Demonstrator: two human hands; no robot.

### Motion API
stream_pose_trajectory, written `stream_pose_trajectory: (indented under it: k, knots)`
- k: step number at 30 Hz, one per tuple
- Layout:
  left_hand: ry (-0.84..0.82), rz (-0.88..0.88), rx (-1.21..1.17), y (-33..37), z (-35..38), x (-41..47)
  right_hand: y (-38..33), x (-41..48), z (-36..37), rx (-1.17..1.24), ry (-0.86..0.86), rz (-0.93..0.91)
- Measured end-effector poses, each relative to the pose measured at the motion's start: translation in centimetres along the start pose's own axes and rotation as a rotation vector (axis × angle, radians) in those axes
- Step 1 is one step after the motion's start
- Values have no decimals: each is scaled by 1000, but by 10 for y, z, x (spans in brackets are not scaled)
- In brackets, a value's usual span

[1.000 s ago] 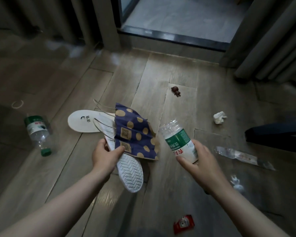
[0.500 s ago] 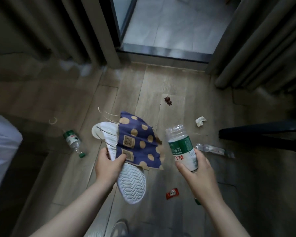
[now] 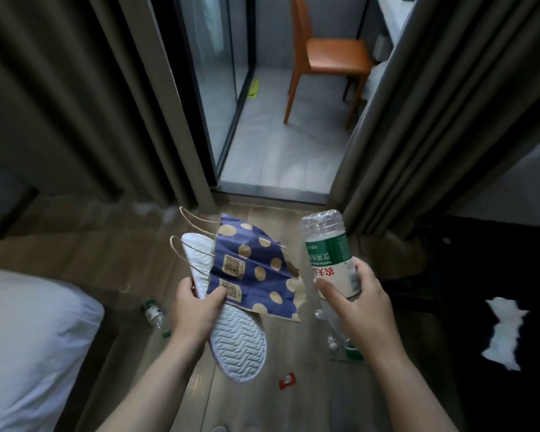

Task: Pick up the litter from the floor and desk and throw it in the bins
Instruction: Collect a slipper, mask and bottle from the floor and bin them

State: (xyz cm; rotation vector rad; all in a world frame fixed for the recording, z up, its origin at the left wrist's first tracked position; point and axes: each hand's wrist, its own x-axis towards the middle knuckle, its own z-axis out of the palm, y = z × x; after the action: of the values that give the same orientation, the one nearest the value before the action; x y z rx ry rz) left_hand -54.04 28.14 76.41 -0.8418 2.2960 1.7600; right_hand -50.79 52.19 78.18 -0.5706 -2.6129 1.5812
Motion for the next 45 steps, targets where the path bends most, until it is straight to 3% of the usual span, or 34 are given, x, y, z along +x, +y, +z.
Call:
stream_pose_trajectory:
  k: [8,14,20,25,35,45]
  knots:
    - [-135,120,-202,88,-18,-85,-103,-65,-89,49,150,-82]
    - [-396,256,-292,142,-28,-98,-145,-123,-119,81,368,-105]
    - [-675,390,-212,159,-34,-115,-151,-206,-116,121,633,-55]
    - [-932,422,-108,147,-23,-161,-142,-302,-111,85,860,110]
    - [-1485,515,161,82,-22,-342,-126,-533,-97,75,1394,399]
    - [-1862,567,324,-73,-125,-569,-118,-810,-21,9,1795,627]
